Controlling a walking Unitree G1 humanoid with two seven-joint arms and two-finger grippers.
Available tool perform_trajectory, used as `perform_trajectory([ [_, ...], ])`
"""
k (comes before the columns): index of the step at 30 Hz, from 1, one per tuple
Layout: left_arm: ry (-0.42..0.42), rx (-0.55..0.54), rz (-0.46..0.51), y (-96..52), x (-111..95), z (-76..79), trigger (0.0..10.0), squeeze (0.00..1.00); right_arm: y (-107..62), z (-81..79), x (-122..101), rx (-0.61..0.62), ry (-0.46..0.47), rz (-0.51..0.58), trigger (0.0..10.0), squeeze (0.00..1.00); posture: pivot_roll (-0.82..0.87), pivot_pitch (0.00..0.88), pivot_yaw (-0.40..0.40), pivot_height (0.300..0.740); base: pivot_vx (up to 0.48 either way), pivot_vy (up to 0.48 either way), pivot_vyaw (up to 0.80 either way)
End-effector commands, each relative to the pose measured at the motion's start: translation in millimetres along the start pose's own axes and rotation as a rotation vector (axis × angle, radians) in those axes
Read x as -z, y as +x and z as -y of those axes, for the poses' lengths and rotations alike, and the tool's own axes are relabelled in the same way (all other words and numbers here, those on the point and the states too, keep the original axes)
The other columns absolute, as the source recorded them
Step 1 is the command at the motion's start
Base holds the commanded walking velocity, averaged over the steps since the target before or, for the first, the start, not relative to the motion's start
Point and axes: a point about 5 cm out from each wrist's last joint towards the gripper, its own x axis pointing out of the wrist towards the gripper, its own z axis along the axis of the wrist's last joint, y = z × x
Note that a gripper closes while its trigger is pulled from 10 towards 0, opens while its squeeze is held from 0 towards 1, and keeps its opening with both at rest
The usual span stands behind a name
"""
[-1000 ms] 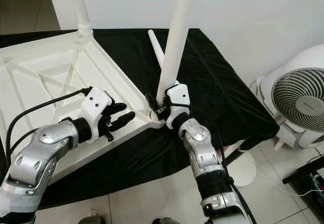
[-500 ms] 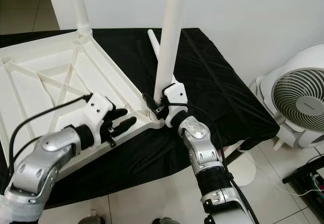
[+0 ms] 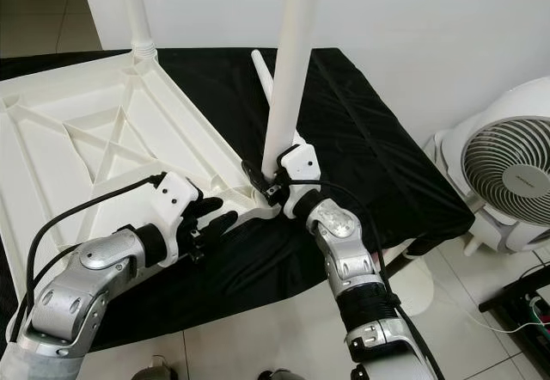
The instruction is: Building children table
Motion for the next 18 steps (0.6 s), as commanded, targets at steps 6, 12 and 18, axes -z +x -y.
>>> perform_trajectory([
  [6, 0.002, -0.098, -0.005, 0.5, 0.0, -4.0, 10.0, 0.0, -6.2, 5.4, 20.3, 0.054, 0.045, -0.092, 10.0, 0.0, 0.13, 0.071, -0.096, 0.74, 0.0, 0.0, 0.0],
  [12, 0.007, -0.098, -0.002, 0.2, -1.5, -4.6, 10.0, 0.0, -3.5, 3.8, 22.1, 0.042, 0.048, -0.094, 10.0, 0.0, 0.13, 0.071, -0.096, 0.74, 0.0, 0.0, 0.0],
  [18, 0.009, -0.101, 0.001, -0.1, -2.5, -5.0, 10.0, 0.0, -4.4, -14.4, 21.9, -0.073, 0.03, -0.07, 10.0, 0.0, 0.13, 0.072, -0.1, 0.74, 0.0, 0.0, 0.0],
])
